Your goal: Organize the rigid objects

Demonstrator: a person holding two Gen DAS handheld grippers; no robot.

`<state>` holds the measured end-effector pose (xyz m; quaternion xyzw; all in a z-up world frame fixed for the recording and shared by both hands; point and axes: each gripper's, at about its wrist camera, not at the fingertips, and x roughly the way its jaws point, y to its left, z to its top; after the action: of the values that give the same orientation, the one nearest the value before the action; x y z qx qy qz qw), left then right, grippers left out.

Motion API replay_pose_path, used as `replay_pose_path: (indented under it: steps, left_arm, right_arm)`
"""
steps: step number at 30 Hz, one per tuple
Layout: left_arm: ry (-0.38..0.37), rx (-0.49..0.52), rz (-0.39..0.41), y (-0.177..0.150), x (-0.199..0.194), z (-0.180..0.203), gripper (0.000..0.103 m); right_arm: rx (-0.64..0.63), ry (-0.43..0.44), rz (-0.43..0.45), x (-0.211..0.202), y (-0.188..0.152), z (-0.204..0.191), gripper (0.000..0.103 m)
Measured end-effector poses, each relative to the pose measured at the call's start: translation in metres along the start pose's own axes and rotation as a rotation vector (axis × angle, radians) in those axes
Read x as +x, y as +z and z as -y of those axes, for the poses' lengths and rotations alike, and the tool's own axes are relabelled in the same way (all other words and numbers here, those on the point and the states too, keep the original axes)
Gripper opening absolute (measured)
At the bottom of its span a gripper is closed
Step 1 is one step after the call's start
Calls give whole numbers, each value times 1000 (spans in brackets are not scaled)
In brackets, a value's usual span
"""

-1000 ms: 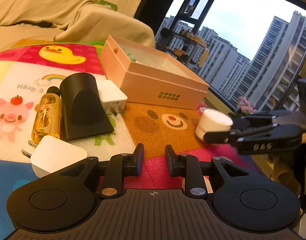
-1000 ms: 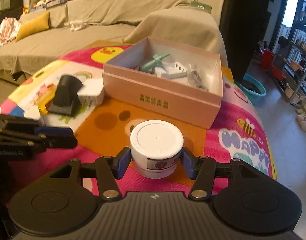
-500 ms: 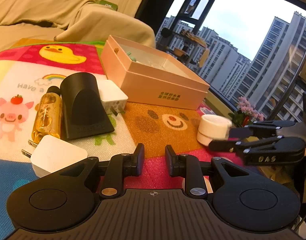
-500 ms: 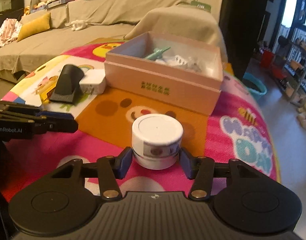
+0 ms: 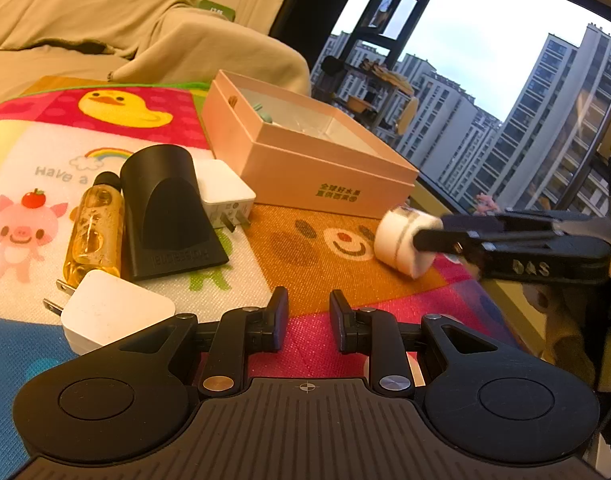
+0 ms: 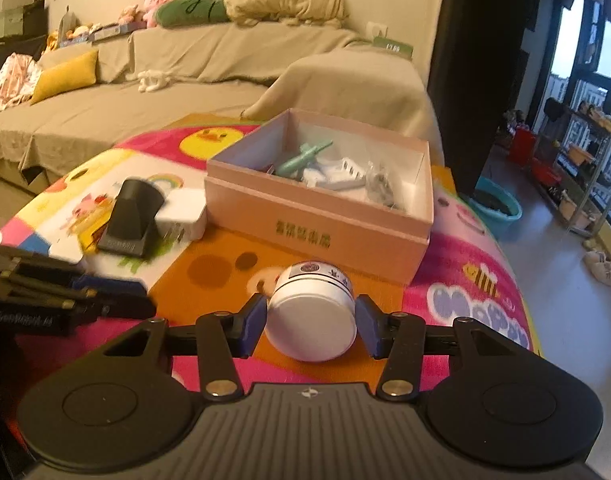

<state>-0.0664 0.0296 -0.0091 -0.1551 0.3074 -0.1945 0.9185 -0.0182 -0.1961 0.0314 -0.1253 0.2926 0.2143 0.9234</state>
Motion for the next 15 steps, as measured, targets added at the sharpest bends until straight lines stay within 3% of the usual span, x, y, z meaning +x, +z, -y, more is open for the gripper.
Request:
replay_pose_path:
  steps: [6, 9, 11, 15]
  left_arm:
    - [-1, 0, 0, 0, 0, 0, 26]
    - [-1, -1, 0, 0, 0, 0, 26]
    - [-1, -2, 0, 0, 0, 0, 26]
    - [0, -5, 0, -1, 0, 0, 26]
  right_arm:
    - [22, -46, 73, 25, 7, 1, 51]
    - [70, -76, 57, 33, 8, 4, 62]
    - [85, -77, 62, 30, 3, 4, 76]
    - [33, -153, 78, 24, -12, -12, 80]
